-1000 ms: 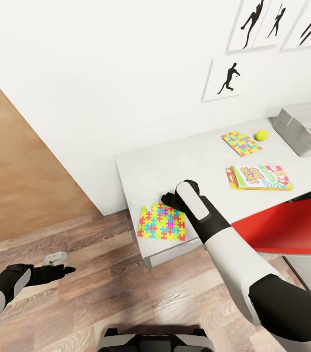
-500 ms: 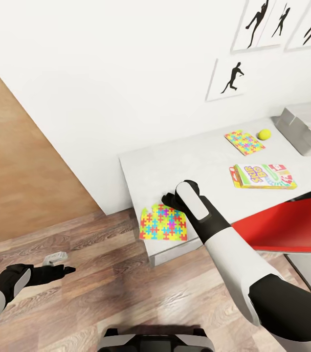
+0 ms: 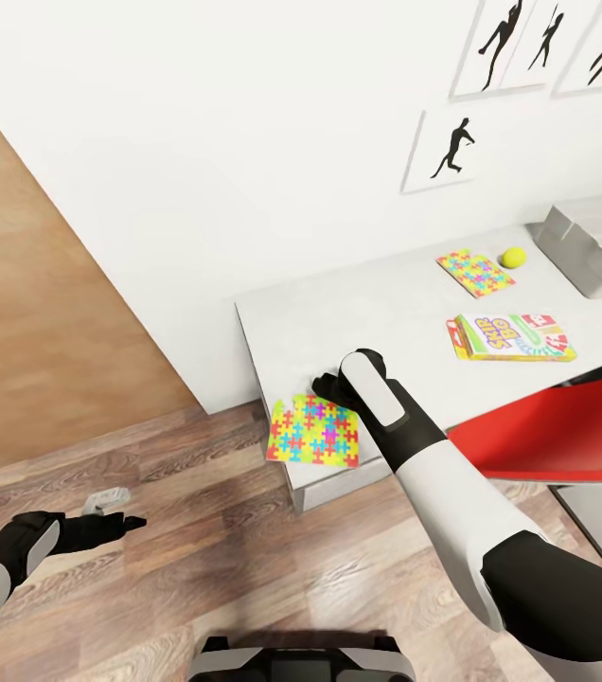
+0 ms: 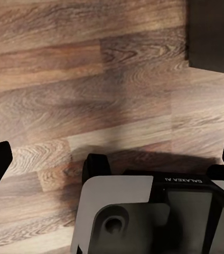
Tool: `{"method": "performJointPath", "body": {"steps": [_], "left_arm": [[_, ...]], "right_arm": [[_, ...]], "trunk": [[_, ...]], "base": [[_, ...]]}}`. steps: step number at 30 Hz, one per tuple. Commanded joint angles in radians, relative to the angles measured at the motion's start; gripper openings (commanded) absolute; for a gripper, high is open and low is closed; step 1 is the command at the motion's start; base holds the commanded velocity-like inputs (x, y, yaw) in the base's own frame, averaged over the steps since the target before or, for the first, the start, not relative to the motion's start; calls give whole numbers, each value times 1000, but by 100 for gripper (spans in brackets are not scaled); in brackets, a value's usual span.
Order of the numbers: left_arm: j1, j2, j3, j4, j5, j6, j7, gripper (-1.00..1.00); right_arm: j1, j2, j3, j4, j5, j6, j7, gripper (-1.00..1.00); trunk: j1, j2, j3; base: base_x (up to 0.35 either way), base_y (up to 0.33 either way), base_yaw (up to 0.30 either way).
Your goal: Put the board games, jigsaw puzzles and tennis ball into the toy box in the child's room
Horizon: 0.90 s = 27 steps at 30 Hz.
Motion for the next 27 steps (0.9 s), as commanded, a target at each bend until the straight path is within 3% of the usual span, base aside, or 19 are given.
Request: {"method": "performJointPath", "body": {"steps": [1, 27], "left_arm": [[0, 0, 6, 0, 6, 11, -1, 100], [0, 0, 6, -1, 6, 10, 0, 100]], "right_arm": [[0, 0, 1, 83, -12, 5, -8, 100], [0, 0, 1, 83, -12, 5, -8, 100]], "trunk": [[1, -1, -2], [1, -1, -2]], "base": [[-8, 1, 0], [-25, 32, 0]]}}
